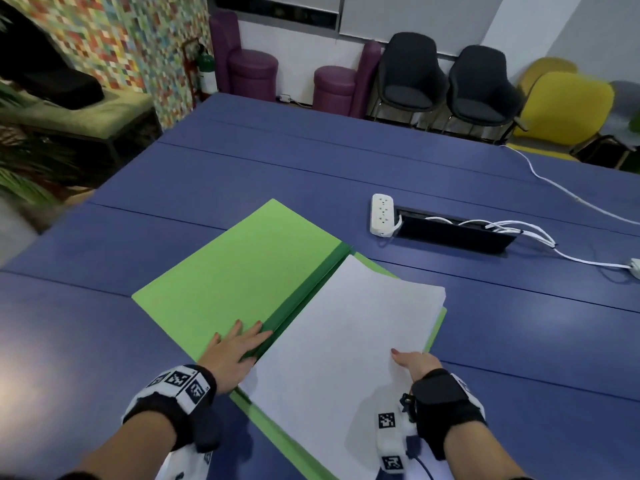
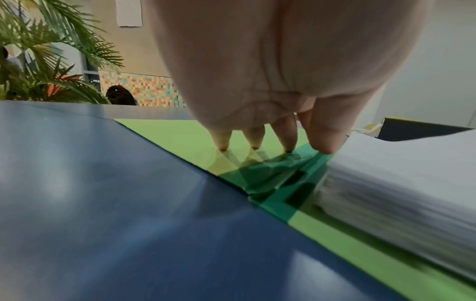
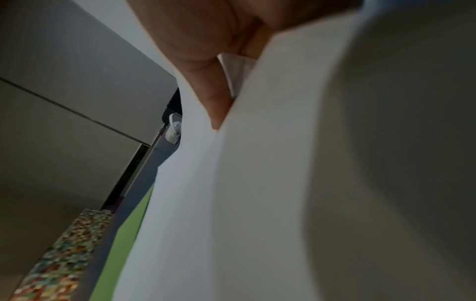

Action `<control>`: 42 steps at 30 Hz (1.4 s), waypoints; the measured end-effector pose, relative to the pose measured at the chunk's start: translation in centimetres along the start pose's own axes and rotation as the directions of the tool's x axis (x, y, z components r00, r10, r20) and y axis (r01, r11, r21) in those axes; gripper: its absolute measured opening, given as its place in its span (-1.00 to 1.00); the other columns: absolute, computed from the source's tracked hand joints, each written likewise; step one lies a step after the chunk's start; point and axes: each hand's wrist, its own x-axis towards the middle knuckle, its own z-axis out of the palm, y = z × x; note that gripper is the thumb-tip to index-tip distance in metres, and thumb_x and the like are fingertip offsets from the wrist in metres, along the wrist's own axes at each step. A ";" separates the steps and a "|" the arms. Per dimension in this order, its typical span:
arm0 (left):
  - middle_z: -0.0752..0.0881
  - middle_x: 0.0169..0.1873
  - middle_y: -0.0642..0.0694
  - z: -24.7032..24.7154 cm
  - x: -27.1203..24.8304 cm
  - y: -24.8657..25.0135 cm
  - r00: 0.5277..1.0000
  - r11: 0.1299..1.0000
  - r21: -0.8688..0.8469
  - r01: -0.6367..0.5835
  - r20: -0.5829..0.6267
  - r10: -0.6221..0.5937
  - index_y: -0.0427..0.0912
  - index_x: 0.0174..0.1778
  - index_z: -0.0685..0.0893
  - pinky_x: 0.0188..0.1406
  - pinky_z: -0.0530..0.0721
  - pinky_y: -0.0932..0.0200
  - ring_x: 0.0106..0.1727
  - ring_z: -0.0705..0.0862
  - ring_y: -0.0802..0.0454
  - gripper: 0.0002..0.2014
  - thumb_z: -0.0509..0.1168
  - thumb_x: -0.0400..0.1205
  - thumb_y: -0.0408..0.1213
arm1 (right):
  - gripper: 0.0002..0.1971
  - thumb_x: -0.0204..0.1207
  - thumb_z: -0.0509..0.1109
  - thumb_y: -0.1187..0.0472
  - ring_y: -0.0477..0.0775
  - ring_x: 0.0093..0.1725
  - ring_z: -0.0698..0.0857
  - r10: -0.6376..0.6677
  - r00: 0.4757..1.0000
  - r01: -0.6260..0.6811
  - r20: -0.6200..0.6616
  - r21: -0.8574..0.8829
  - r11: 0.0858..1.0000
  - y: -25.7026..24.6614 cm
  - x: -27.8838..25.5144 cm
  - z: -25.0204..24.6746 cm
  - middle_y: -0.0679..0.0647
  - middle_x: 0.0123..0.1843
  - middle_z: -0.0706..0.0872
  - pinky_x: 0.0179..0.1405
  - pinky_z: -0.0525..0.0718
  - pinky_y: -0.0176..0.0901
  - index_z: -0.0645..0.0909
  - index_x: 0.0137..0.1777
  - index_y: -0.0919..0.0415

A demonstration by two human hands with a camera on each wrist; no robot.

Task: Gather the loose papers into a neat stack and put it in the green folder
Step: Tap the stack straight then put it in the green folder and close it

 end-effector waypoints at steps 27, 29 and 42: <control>0.32 0.50 -0.36 -1.3 -0.3 0.2 0.415 0.155 -0.983 0.098 -0.101 -0.904 -0.21 0.57 0.11 0.32 0.42 -0.13 0.38 0.46 -0.36 -0.32 0.24 0.56 -0.45 | -0.43 0.69 0.00 -0.03 0.23 0.61 0.21 -0.037 0.996 0.062 0.083 -0.327 0.943 -1.9 -0.1 1.1 0.31 0.64 0.13 0.52 0.21 -0.18 0.17 0.56 0.34; 0.57 0.20 -0.37 -0.3 -0.1 -0.7 0.451 0.223 -0.973 0.063 -0.172 -0.876 -0.16 0.30 0.49 0.05 0.54 -0.08 0.07 0.60 -0.31 -0.59 0.19 0.54 -0.51 | -0.43 0.68 0.00 -0.05 0.23 0.60 0.23 -0.029 0.997 0.047 0.070 -0.265 0.963 -1.8 -0.1 1.2 0.29 0.64 0.16 0.52 0.22 -0.16 0.20 0.57 0.30; 0.72 -0.35 0.05 0.7 -3.4 2.3 0.706 0.500 -0.794 -0.347 -0.571 -0.418 0.02 -0.30 0.61 -0.19 0.65 0.29 -0.31 0.67 0.13 -0.57 0.23 0.45 -0.71 | -0.33 0.43 0.45 0.11 0.25 0.39 0.53 0.067 0.996 -0.083 0.061 0.322 0.943 -0.9 -0.1 1.9 0.27 0.49 0.47 0.23 0.47 -0.06 0.35 0.47 0.42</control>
